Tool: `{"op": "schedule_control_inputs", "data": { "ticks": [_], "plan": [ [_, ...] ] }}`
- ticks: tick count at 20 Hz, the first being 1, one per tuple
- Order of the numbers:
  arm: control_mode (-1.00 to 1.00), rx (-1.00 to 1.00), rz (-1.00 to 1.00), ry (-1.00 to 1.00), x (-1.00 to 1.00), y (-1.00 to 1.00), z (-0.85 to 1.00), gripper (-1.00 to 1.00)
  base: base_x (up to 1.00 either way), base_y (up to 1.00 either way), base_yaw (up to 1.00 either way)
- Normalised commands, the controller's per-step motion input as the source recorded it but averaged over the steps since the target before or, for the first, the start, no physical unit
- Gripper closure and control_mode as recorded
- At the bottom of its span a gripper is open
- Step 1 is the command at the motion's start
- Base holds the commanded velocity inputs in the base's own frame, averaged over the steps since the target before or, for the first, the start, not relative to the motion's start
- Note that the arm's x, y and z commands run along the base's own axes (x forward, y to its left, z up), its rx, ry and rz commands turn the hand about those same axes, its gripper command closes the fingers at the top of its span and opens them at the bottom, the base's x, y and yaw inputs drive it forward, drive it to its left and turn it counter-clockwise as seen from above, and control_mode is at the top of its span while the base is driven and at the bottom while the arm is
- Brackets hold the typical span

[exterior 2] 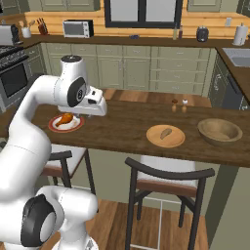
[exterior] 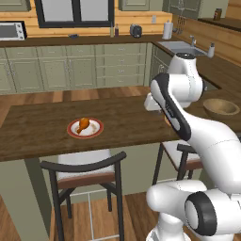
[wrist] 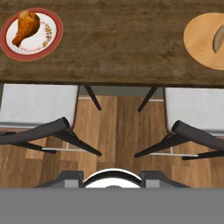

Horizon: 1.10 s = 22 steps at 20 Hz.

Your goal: Pick the chicken drumstick and sweet potato from their plates and place them in the bowl. Then put the bowl in the fridge.

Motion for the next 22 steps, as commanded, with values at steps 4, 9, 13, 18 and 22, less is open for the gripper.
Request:
{"op": "schedule_control_inputs", "data": {
  "ticks": [4, 9, 13, 18, 22],
  "plan": [
    [-1.0, 0.0, 0.0, 0.01, -0.06, 0.1, -0.11, -1.0, 0.0, 0.0, 0.0],
    [-1.0, 0.0, -0.03, 0.0, 0.16, 1.0, -0.48, -1.0, 0.0, 0.0, 0.0],
    [-1.0, 0.0, -0.07, 0.0, 0.8, 1.0, -0.42, -1.0, 0.0, 0.0, 0.0],
    [-1.0, 0.01, -0.07, 0.0, 0.99, 0.99, -0.26, -1.0, 0.0, 0.0, 0.0],
    [-1.0, 0.04, -0.11, 0.1, 0.93, 0.94, -0.16, -1.0, 0.0, 0.0, 0.0]
  ]
}}
